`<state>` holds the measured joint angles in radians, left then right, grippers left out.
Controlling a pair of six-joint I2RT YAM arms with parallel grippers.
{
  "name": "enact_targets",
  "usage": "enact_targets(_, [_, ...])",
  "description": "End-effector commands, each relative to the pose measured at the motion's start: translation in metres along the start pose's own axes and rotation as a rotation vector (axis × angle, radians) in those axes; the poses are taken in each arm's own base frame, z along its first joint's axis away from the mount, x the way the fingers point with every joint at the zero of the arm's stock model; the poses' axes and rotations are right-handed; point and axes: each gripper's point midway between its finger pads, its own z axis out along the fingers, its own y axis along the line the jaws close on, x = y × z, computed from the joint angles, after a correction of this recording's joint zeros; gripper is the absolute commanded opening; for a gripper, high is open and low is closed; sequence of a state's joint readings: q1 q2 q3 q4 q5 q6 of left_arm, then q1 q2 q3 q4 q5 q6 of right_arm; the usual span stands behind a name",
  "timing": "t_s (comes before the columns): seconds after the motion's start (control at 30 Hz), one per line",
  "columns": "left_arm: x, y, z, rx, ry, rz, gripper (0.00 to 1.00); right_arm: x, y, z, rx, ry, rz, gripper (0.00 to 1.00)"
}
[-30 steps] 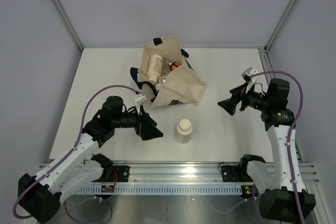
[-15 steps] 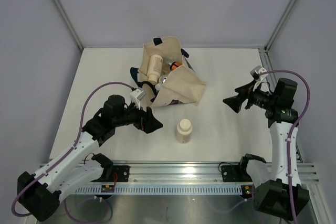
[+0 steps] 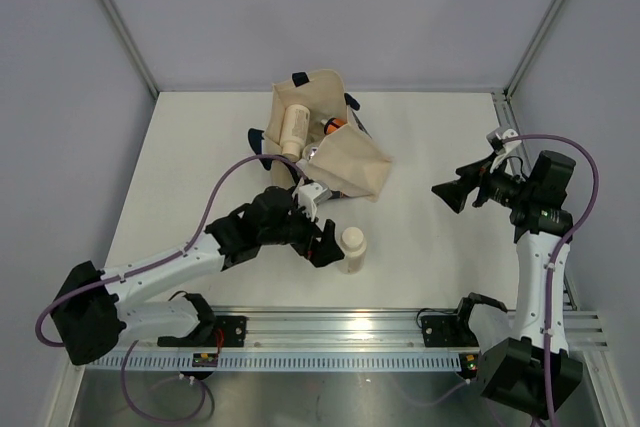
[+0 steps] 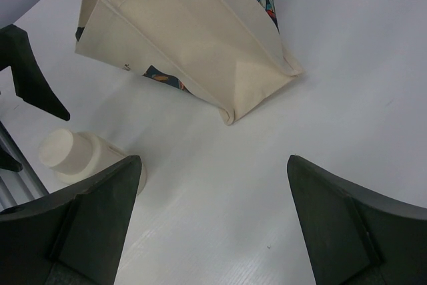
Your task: Place the personal care products into the canvas bag
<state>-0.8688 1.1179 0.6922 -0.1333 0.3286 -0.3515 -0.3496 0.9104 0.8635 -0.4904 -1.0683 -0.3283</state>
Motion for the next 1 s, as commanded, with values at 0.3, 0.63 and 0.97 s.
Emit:
enact_targets(0.3, [-0.035,-0.013,0.036,0.05,-0.128,0.265,0.99,-0.006,-0.004,0.0,-0.015,-0.02,-0.002,1.0])
enact_targets(0.63, [-0.02,-0.011,0.071,0.062,-0.06,0.294,0.99,-0.003,-0.009,0.0,-0.006,-0.013,0.018,0.99])
enact_targets(0.97, [-0.035,-0.009,0.092,0.048,-0.142,0.283,0.99,0.001,-0.015,0.0,0.006,-0.005,0.031,0.99])
